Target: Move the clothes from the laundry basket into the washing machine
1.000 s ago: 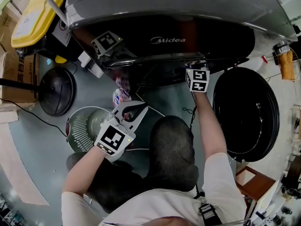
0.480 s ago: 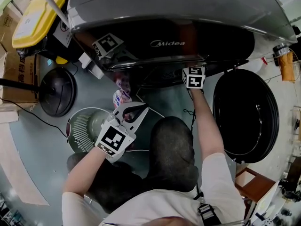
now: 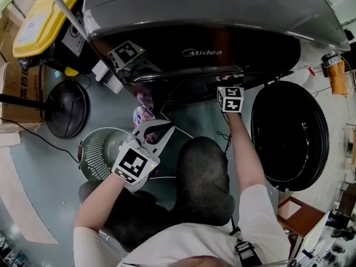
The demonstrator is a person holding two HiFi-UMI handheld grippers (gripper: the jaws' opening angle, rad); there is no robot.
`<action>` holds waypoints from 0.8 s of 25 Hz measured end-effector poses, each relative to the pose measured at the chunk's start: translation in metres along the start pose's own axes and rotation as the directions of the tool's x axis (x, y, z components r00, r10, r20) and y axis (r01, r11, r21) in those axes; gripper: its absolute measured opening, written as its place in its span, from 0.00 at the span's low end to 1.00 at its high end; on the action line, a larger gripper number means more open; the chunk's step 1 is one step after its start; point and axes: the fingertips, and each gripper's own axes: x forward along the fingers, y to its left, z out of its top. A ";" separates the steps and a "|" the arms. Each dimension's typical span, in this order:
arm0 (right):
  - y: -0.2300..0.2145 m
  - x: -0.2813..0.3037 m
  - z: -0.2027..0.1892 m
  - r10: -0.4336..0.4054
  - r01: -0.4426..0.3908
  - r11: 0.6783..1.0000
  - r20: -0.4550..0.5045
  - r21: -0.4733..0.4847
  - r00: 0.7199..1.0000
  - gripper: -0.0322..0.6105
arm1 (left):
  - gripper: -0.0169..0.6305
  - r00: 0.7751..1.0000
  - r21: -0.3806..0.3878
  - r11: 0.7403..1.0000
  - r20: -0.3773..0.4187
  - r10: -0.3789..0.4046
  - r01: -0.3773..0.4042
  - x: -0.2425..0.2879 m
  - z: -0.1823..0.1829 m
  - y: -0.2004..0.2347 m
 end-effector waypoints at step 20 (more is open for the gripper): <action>0.035 -0.088 0.067 0.050 -0.052 0.998 0.112 0.018 0.992 0.37 | 0.04 0.997 -0.006 0.999 0.063 0.034 -0.033 -0.018 0.014 0.014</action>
